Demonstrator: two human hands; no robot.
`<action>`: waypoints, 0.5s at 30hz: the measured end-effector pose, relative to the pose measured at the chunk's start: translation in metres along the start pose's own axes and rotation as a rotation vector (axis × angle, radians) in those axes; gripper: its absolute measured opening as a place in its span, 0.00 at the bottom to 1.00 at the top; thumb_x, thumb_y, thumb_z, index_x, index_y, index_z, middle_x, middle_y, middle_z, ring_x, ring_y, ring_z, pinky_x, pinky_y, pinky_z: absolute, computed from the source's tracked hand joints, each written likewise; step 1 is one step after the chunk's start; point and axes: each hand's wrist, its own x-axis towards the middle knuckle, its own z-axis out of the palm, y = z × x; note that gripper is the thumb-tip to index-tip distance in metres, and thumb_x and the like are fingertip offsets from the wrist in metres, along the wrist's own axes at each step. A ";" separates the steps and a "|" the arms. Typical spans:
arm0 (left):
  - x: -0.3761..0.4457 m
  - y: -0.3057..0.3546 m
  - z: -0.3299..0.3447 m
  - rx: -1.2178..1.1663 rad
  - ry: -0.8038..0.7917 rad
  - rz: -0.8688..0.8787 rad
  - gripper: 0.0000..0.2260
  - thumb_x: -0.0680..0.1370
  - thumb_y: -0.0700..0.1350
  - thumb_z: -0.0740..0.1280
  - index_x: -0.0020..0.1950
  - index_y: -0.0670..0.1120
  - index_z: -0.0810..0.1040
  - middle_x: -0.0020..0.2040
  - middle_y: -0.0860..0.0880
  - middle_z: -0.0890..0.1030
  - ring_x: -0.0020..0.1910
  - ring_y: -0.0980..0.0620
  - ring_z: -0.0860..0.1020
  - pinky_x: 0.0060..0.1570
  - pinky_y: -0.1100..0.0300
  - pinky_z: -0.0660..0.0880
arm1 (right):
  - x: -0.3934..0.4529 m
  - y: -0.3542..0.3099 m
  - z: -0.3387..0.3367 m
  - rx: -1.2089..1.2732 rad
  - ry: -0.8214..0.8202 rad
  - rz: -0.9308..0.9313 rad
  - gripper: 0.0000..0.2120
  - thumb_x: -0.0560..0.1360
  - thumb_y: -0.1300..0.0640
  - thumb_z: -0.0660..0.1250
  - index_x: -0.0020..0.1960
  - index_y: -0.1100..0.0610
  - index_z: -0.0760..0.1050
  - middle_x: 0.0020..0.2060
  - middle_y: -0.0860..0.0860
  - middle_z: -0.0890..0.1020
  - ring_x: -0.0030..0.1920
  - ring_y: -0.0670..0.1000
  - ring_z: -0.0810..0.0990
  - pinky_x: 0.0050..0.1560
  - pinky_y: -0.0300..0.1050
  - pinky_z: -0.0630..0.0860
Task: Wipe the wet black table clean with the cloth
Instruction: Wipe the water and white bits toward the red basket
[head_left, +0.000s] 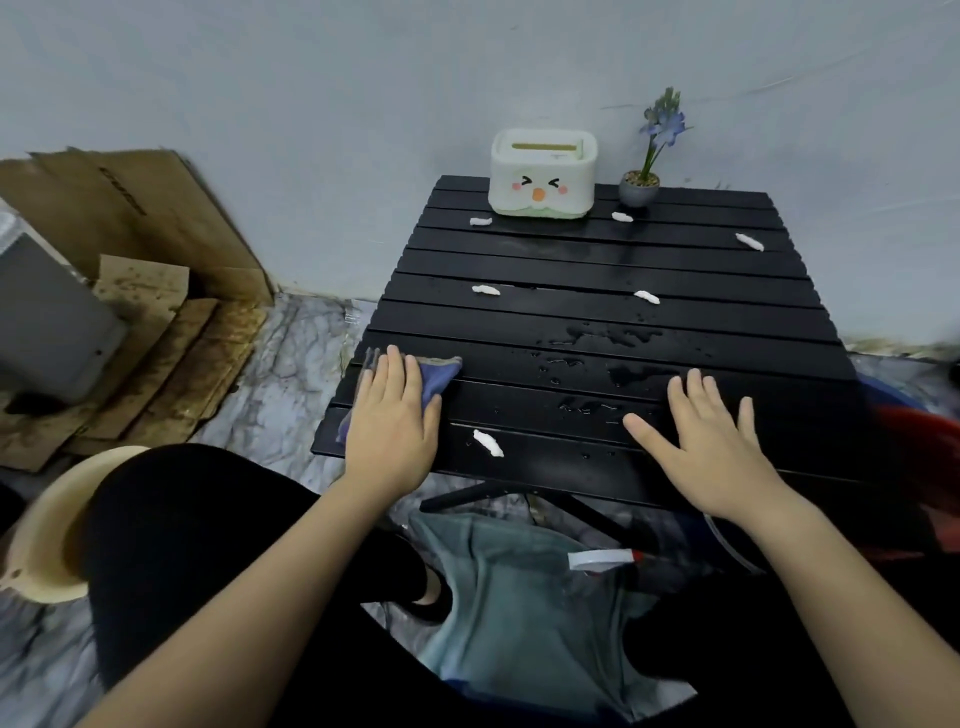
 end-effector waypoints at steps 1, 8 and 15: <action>0.002 0.004 0.000 -0.031 0.000 0.024 0.29 0.81 0.55 0.46 0.75 0.37 0.61 0.77 0.36 0.60 0.78 0.41 0.57 0.77 0.49 0.51 | 0.001 0.000 0.000 0.006 0.003 0.000 0.48 0.73 0.26 0.41 0.80 0.58 0.43 0.80 0.56 0.43 0.79 0.52 0.38 0.76 0.58 0.35; 0.017 0.059 -0.021 -0.799 -0.436 0.046 0.25 0.79 0.59 0.56 0.73 0.49 0.70 0.74 0.49 0.69 0.74 0.50 0.64 0.74 0.50 0.59 | 0.002 0.002 0.004 0.009 0.022 -0.011 0.47 0.73 0.27 0.41 0.80 0.58 0.43 0.80 0.56 0.42 0.79 0.52 0.38 0.77 0.58 0.35; 0.035 0.027 -0.031 -0.604 -0.009 -0.088 0.22 0.81 0.45 0.62 0.75 0.51 0.67 0.76 0.49 0.66 0.77 0.50 0.61 0.75 0.52 0.59 | 0.003 0.006 0.002 0.024 0.014 -0.023 0.46 0.73 0.27 0.41 0.81 0.56 0.44 0.80 0.53 0.42 0.79 0.49 0.37 0.76 0.59 0.34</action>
